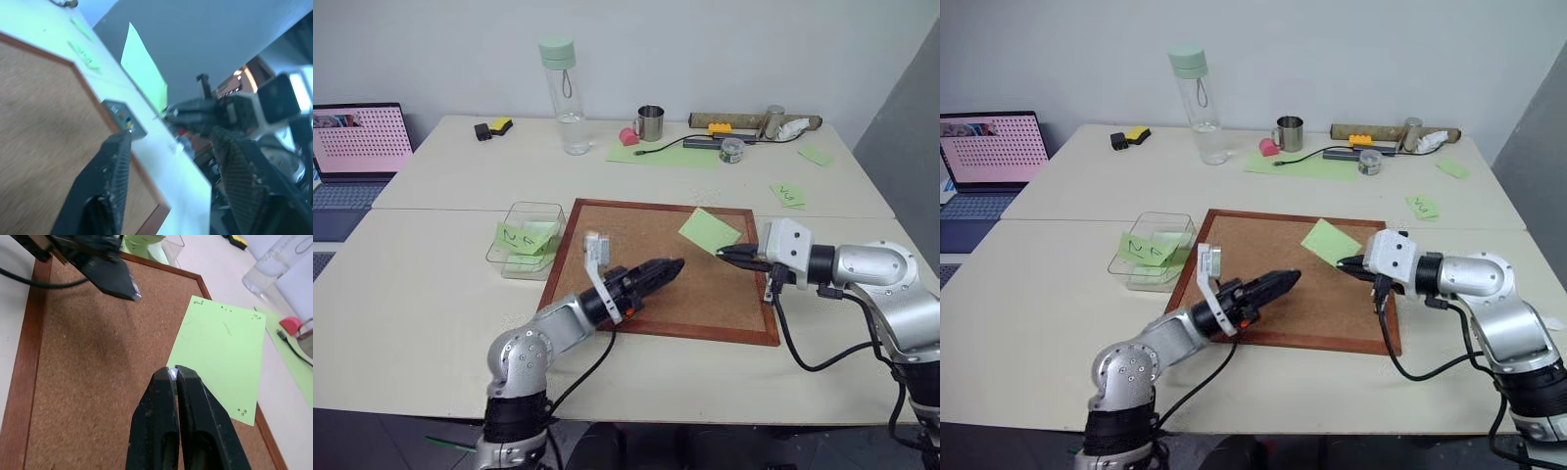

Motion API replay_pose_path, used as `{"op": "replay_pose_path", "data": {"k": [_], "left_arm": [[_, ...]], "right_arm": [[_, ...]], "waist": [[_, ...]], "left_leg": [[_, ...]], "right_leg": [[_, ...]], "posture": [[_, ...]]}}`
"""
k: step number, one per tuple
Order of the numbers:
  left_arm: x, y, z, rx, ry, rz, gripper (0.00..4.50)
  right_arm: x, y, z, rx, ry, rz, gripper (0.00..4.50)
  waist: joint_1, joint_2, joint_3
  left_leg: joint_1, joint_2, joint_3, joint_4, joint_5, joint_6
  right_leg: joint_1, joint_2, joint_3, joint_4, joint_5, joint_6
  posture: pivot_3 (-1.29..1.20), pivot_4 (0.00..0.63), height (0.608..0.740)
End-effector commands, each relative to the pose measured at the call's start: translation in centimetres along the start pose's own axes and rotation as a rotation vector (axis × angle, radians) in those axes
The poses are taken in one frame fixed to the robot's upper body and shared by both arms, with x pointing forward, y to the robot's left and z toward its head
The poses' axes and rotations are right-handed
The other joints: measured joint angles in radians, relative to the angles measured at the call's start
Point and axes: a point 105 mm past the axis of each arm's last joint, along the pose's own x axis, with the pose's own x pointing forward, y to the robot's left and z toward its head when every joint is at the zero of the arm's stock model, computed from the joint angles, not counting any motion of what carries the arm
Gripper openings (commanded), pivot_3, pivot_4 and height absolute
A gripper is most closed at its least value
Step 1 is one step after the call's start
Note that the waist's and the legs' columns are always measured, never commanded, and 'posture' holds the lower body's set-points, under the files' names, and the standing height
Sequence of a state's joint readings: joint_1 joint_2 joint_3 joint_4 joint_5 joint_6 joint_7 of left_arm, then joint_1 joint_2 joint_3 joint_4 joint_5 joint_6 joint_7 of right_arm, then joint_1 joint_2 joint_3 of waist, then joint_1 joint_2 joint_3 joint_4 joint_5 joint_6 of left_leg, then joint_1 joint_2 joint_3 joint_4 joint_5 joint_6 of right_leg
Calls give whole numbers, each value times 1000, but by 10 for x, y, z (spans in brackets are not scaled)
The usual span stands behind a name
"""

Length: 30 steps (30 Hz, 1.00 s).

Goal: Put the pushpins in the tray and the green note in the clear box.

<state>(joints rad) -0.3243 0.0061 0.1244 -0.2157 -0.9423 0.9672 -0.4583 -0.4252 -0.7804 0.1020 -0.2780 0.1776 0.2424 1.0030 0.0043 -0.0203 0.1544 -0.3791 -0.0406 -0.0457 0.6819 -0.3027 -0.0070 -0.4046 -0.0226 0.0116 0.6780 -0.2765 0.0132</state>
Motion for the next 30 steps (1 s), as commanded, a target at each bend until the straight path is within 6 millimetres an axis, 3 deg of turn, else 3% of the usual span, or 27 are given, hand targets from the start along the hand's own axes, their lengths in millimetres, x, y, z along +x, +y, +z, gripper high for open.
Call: {"op": "replay_pose_path", "data": {"k": [1,6,7,8,15,23,30], "left_arm": [[16,2,3,-39,-34,3,3013],[35,2,7,-59,-47,-13,3013],[36,2,9,-60,-54,-15,2668],[38,1,10,-56,-57,-23,2660],[36,-3,15,-61,-76,-55,1363],[35,-4,6,-6,-29,-55,63],[40,5,4,65,-28,0,63]], "right_arm": [[2,-1,23,-70,-44,8,0],[4,2,28,-74,-48,23,0],[5,2,28,-73,-47,24,0],[5,3,28,-72,-47,25,0],[5,4,27,-66,-42,23,0],[4,3,26,-68,-42,21,0],[2,0,31,-61,-60,14,0]], "waist": [[1,0,0],[2,0,0],[3,0,0],[3,0,0],[2,0,0],[3,0,0],[3,0,0]], "left_leg": [[0,0,0,0,0,0],[0,0,0,0,0,-1],[0,0,0,0,1,-1],[0,0,0,0,1,-1],[0,0,0,0,1,-1],[0,0,0,0,1,-2],[0,0,0,0,1,-2]], "right_leg": [[0,0,0,0,0,0],[0,0,0,0,0,0],[0,0,0,0,0,0],[0,0,0,0,0,0],[0,0,0,0,0,0],[0,0,0,0,0,0],[0,0,0,-1,0,0]], "posture": [[0,150,740],[0,150,740],[0,150,740],[0,150,740],[0,150,740],[0,150,740],[0,150,740]]}}
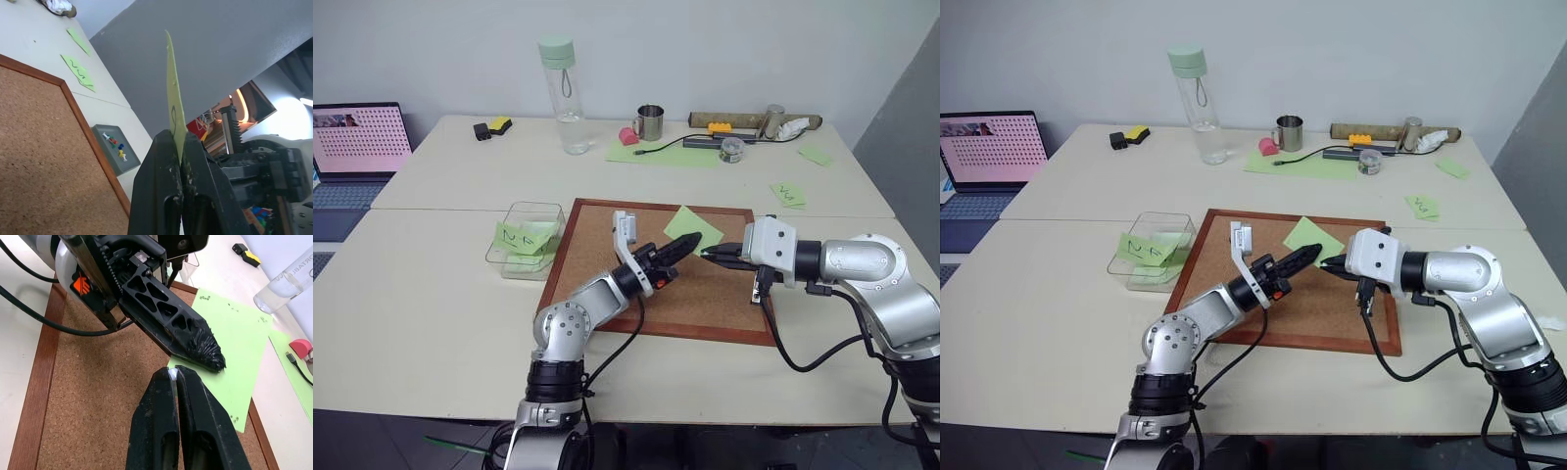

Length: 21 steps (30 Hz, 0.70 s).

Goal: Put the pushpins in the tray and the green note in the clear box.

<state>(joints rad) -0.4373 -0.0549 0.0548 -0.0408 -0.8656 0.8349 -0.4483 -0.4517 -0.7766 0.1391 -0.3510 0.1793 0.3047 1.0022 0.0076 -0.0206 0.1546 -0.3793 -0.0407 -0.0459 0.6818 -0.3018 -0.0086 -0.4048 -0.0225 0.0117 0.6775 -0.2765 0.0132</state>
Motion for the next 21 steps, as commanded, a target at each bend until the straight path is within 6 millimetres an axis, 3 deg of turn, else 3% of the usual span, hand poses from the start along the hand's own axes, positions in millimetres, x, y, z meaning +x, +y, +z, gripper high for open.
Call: {"op": "replay_pose_path", "data": {"k": [1,7,11,16,21], "left_arm": [[5,0,2,84,-5,13,63],[7,23,-5,198,19,148,63],[8,28,-2,223,2,171,63],[6,20,9,242,-35,146,63],[2,12,14,275,-38,124,63]], "right_arm": [[-6,-8,17,-33,-51,-31,0],[-16,-17,24,9,-72,-77,0],[-30,-25,12,64,-20,-143,0],[-62,-41,-47,180,221,-310,0],[-93,-33,-112,290,467,-397,0]], "waist": [[0,0,0],[1,0,0],[3,0,0],[14,0,0],[16,0,0]], "left_leg": [[0,0,0,0,0,0],[0,0,0,0,0,0],[0,0,0,0,0,0],[-1,0,0,0,0,1],[-1,0,1,0,0,0]], "right_leg": [[0,0,0,0,0,0],[0,0,0,0,0,0],[0,0,0,0,0,0],[0,0,0,-1,0,0],[0,0,1,-1,0,0]], "posture": [[0,150,740],[0,150,740],[0,150,740],[0,150,740],[0,150,740]]}}
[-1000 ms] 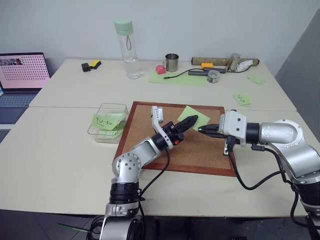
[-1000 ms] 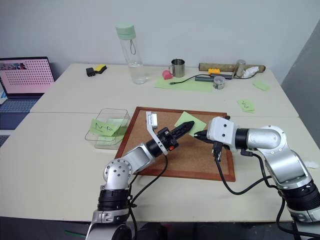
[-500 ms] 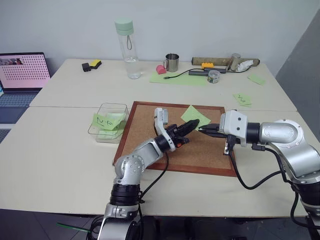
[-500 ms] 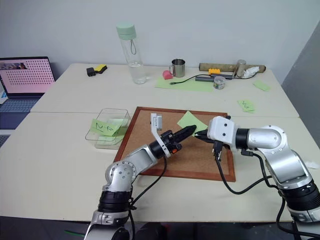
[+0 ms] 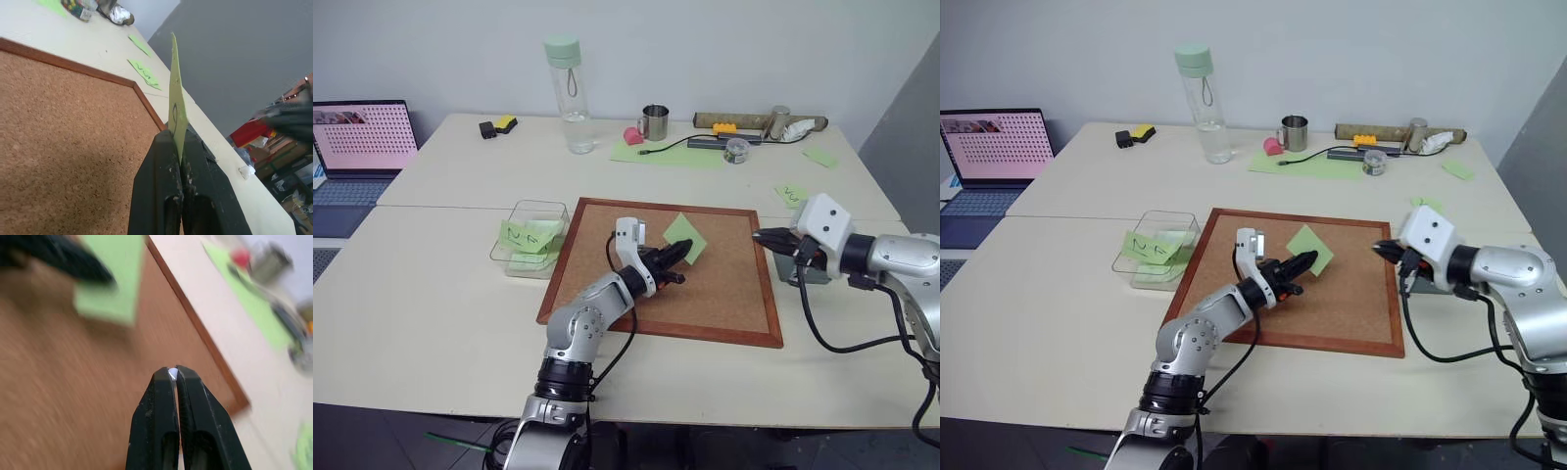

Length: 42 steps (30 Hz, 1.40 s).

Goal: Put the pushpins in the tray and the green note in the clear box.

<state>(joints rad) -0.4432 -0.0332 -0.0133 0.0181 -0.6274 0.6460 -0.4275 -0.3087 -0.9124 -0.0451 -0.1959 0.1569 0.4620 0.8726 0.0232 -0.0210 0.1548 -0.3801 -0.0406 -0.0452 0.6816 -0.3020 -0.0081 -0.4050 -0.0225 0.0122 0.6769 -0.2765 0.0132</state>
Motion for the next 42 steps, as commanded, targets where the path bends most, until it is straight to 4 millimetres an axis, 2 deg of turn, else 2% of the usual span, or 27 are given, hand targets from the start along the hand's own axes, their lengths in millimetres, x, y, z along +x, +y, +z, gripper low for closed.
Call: {"op": "replay_pose_path", "data": {"k": [1,5,10,12,13,17,20,21,23,26,29,31,33,37,42], "left_arm": [[-3,-14,16,51,-41,-55,63],[-5,-10,15,60,-32,-28,63],[-5,-9,16,62,-39,-19,0],[-6,-10,17,64,-44,-18,0],[-6,-10,18,65,-46,-18,0],[-8,-9,21,81,-53,-12,0],[-14,-8,32,138,-79,9,0],[-18,-8,39,169,-97,22,0],[-26,-7,51,222,-129,55,0],[-46,4,63,310,-147,155,0],[-65,16,82,402,-192,270,0],[-79,21,99,499,-239,358,0],[-96,32,115,583,-277,470,0],[-129,55,134,699,-285,655,0],[-147,82,130,728,-176,804,0]], "right_arm": [[-9,-20,-39,33,133,-121,0],[-5,-25,-65,100,184,-157,0],[-2,-24,-72,143,187,-143,951],[-1,-27,-70,150,176,-153,1364],[-1,-28,-69,149,173,-158,1708],[-2,-32,-63,137,152,-164,2448],[-6,-30,-43,92,92,-119,3184],[-8,-26,-32,57,59,-77,3257],[-9,-17,-12,-17,-10,-2,3257],[-12,-3,27,-126,-126,113,3257],[-15,9,69,-152,-274,203,3257],[-18,18,90,-147,-346,271,3257],[-19,25,102,-152,-377,320,3257],[-16,27,112,-164,-397,338,3257],[-14,30,120,-154,-419,350,3257]], "waist": [[-1,0,0],[-3,0,0],[-3,0,0],[-2,0,0],[-2,0,0],[-2,0,0],[-2,0,0],[-3,0,0],[-4,1,1],[-9,1,1],[-11,1,1],[-11,0,2],[-9,-1,3],[-1,-2,3],[3,-2,3]], "left_leg": [[0,0,0,0,0,0],[1,0,1,0,0,0],[1,0,1,0,0,0],[1,0,1,0,0,0],[1,0,1,0,0,0],[1,0,1,0,0,0],[1,0,1,0,0,0],[1,0,1,0,0,0],[0,0,1,0,0,0],[1,0,1,0,0,0],[1,0,1,0,0,0],[1,0,0,0,0,0],[1,0,-1,0,0,0],[0,0,-2,0,0,0],[-1,0,-2,0,0,1]], "right_leg": [[0,0,0,0,0,0],[0,0,1,1,0,0],[0,0,1,1,0,0],[0,0,1,1,0,0],[0,0,1,1,0,0],[0,0,1,1,0,0],[0,0,1,1,0,0],[0,0,1,1,0,0],[0,0,1,1,0,0],[0,1,1,1,0,0],[0,1,1,1,0,0],[0,1,0,1,0,0],[0,1,-1,1,0,0],[0,0,-1,-2,0,0],[0,0,-1,-3,0,0]], "posture": [[0,150,740],[0,150,740],[0,150,740],[0,150,740],[0,150,740],[0,150,740],[0,150,740],[0,150,740],[0,150,740],[0,150,740],[0,150,740],[0,150,740],[0,150,740],[0,150,740],[0,150,740]]}}
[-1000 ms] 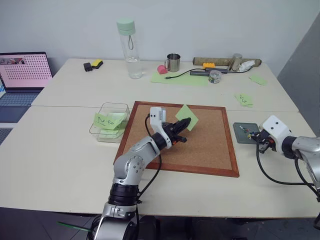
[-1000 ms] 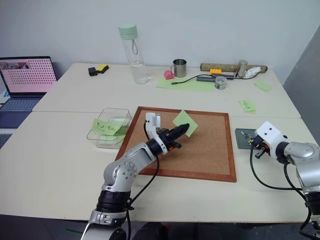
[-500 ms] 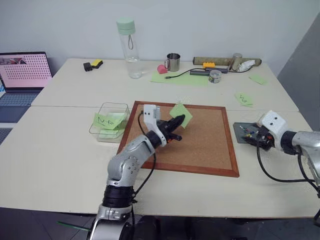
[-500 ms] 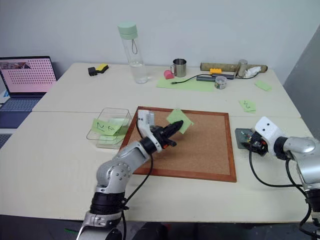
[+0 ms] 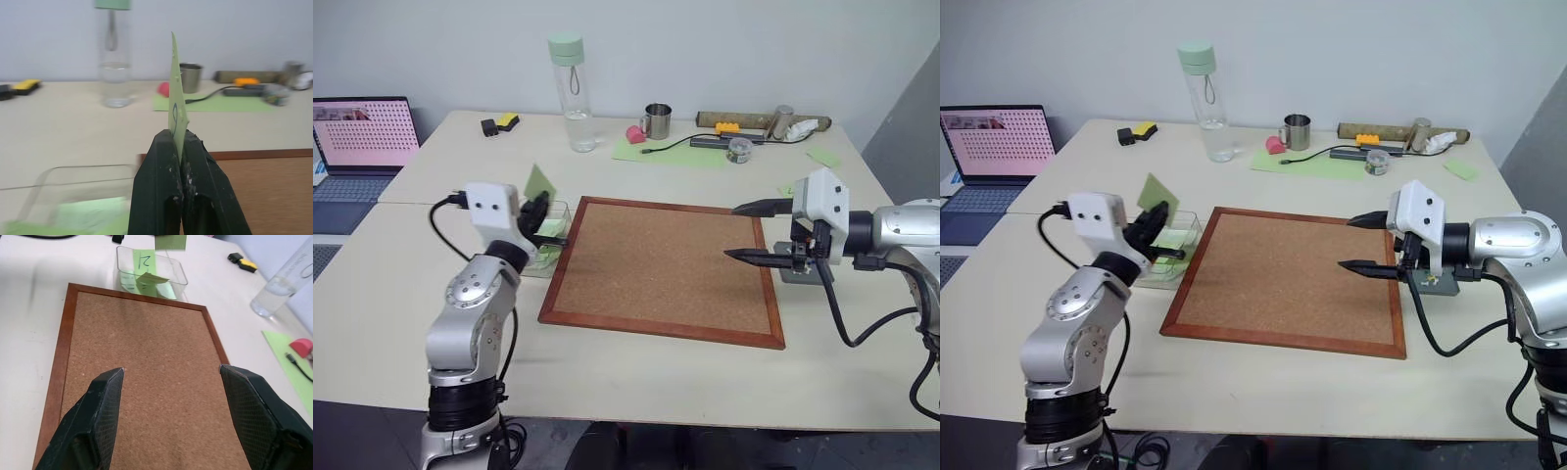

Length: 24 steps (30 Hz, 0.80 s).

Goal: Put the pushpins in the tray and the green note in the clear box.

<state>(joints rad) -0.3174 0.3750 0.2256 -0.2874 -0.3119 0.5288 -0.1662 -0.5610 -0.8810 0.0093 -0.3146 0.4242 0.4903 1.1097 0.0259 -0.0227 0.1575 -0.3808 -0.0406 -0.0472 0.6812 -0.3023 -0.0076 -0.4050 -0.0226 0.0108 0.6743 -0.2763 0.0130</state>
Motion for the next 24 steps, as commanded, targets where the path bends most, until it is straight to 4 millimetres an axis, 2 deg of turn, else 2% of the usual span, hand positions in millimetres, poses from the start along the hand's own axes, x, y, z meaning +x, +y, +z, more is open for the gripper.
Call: {"op": "replay_pose_path", "data": {"k": [1,3,5,6,10,13,17,21,24], "left_arm": [[-1,13,-6,60,49,74,0],[-1,15,-10,63,73,91,0],[0,13,-14,42,92,79,411],[1,10,-14,38,95,67,470],[2,9,-12,32,93,57,1313],[3,11,-7,48,78,63,1909],[2,14,5,77,45,61,2489],[-6,22,23,163,60,-25,3263],[-18,30,26,255,147,-131,3263]], "right_arm": [[-1,-2,15,-34,-35,-5,3257],[-2,-2,15,-33,-35,-7,3257],[-2,-1,16,-32,-36,-9,3311],[-2,-1,17,-31,-36,-10,3311],[-3,0,17,-27,-36,-14,3311],[-4,-2,16,-19,-32,-23,3311],[-6,-5,15,-16,-29,-38,3311],[-20,-14,8,4,3,-109,3311],[-34,-22,-4,27,45,-182,3311]], "waist": [[0,0,0],[0,-1,0],[-1,-1,0],[-1,-1,0],[-2,-1,0],[-2,-1,0],[-2,-1,0],[-3,-1,1],[-3,-1,1]], "left_leg": [[0,0,0,0,0,0],[0,0,0,0,0,1],[0,0,0,0,0,0],[0,0,0,0,0,1],[0,0,0,0,0,1],[0,0,0,0,0,1],[0,0,0,0,0,1],[-1,0,0,-1,0,1],[-1,0,0,-1,0,1]], "right_leg": [[0,0,0,0,0,0],[0,0,0,0,0,0],[0,0,0,0,0,0],[0,0,0,0,0,0],[0,0,0,0,0,0],[0,0,-1,0,0,0],[0,0,0,0,0,0],[-1,0,-1,0,0,0],[-1,0,-1,0,0,0]], "posture": [[0,150,740],[0,150,740],[0,150,740],[0,150,740],[0,150,740],[0,150,740],[0,150,740],[0,150,740],[0,150,740]]}}
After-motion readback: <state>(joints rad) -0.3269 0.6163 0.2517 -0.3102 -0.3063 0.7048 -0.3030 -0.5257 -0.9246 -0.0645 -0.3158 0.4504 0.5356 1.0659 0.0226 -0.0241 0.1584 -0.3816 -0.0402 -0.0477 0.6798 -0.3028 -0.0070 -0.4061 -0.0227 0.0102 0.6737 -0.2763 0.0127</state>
